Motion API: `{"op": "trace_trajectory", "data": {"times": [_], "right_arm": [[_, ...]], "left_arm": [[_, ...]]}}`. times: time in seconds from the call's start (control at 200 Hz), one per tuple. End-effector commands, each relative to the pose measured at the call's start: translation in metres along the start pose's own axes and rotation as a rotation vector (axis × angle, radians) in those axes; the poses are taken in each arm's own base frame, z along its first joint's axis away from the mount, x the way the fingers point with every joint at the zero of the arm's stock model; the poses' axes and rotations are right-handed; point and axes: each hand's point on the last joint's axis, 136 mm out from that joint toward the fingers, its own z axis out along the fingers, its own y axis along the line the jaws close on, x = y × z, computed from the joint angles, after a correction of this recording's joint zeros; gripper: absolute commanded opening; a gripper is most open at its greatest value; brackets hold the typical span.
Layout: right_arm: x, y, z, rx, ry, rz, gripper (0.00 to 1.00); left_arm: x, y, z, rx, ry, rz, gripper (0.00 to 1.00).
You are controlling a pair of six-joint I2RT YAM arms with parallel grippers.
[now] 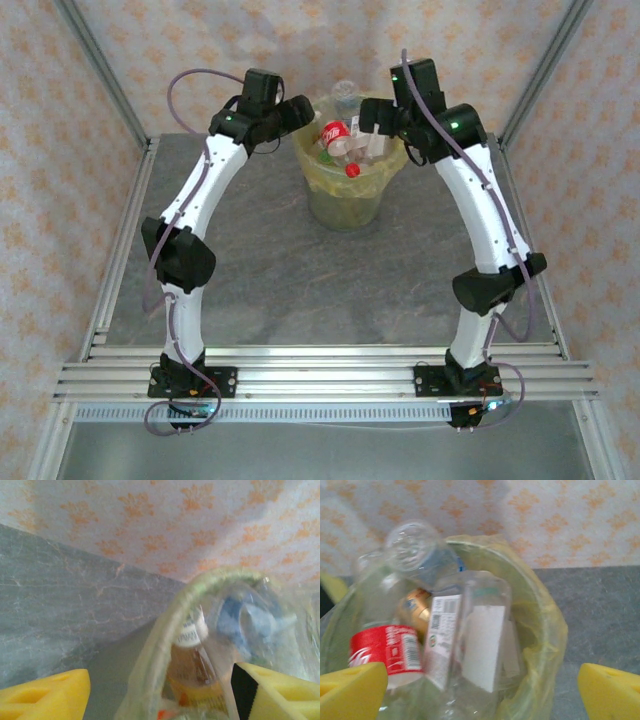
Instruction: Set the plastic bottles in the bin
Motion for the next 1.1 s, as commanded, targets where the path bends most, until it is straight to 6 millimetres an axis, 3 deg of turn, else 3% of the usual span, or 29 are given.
{"op": "trace_trajectory", "data": {"times": [0.0,0.125,0.215,0.225,0.255,0.626,0.781,0.801,0.821,0.926,1.096], "right_arm": [[-0.008,0.004,0.005,-0.089,-0.02,0.107,0.98],[-0.004,0.004,0.022,-0.158,0.029,0.145,0.97],[-0.001,0.003,0.034,-0.176,0.053,0.151,0.96],[0.0,0.003,0.036,-0.178,0.056,0.152,0.96],[0.0,0.003,0.039,-0.186,0.063,0.152,0.95],[0.011,0.0,0.08,-0.168,0.124,0.139,0.92],[0.013,0.011,0.093,-0.221,0.152,0.133,0.87],[0.013,0.013,0.095,-0.23,0.155,0.133,0.86],[0.014,0.014,0.096,-0.238,0.159,0.133,0.85],[0.013,0.019,0.096,-0.264,0.166,0.135,0.78],[0.003,0.019,0.082,-0.273,0.133,0.127,0.54]], "left_arm": [[-0.005,-0.012,-0.041,-0.002,-0.034,0.073,0.7],[0.002,-0.013,-0.053,-0.026,-0.045,0.12,0.64],[0.01,-0.01,-0.05,-0.052,-0.028,0.144,0.6],[0.006,-0.014,-0.061,-0.04,-0.046,0.146,0.59],[0.006,-0.016,-0.065,-0.034,-0.048,0.148,0.57],[0.028,-0.033,-0.061,0.013,0.026,0.197,0.44],[0.039,-0.037,-0.062,0.017,0.054,0.226,0.4],[0.04,-0.038,-0.062,0.018,0.059,0.229,0.4],[0.047,-0.033,-0.05,0.002,0.083,0.229,0.4],[0.054,-0.031,-0.045,-0.004,0.105,0.236,0.39],[0.06,-0.036,-0.042,0.017,0.126,0.238,0.37]]}}
